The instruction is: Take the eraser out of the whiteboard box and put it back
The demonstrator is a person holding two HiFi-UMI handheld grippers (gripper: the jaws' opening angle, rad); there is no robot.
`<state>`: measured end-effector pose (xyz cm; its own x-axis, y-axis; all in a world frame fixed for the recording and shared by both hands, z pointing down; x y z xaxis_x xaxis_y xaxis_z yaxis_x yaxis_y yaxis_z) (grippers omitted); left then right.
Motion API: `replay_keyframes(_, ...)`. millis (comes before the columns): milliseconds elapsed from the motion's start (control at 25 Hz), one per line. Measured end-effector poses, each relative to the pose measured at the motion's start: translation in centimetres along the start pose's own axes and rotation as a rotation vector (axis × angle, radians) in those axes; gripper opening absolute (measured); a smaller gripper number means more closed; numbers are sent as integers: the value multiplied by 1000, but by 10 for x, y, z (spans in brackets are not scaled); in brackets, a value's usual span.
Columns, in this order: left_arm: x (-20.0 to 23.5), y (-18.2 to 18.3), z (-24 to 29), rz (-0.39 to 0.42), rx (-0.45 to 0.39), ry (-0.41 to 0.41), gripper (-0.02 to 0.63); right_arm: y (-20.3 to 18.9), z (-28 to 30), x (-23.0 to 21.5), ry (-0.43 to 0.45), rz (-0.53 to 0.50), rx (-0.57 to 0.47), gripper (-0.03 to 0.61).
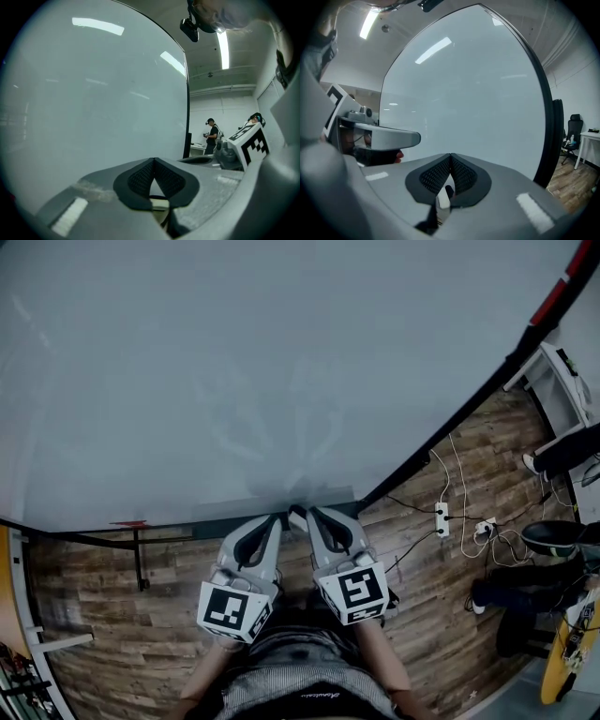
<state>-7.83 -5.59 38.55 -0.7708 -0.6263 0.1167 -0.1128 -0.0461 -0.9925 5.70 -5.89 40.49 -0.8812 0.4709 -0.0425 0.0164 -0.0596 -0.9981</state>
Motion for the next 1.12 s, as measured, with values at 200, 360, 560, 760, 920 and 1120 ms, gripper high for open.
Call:
replay_keyframes(200, 0, -4, -3, -12, 13, -4, 2, -24, 3, 0, -9, 31, 44, 3)
replay_keyframes(360, 0, -7, -1, -6, 29, -7, 2, -39, 1, -1, -18, 41, 94, 3)
replay_keyframes(560, 3, -13, -1, -30, 50, -10, 2, -54, 3, -2, -16, 59, 143, 3)
replay_keyframes(760, 7, -20, 0, -46, 65, -22, 2, -67, 4, -2, -10, 54, 183, 3)
replay_keyframes(920, 8, -25, 1, -49, 75, -28, 2, -67, 4, -3, -14, 53, 187, 3)
replay_keyframes(1120, 8, -27, 3, -43, 88, -49, 2, -65, 6, 0, 3, 35, 199, 58)
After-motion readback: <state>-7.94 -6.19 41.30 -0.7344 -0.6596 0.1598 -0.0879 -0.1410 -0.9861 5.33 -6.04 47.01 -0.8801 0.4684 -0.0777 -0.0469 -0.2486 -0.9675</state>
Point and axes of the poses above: the fingertips, and each gripper's own axes: z forward along the fingers, x to its left, y out of its top, the point moved 7 cm from there along -z, backward along the fingers, and after that the axes turned 11 degrees about -x, right-handed, at the moved point
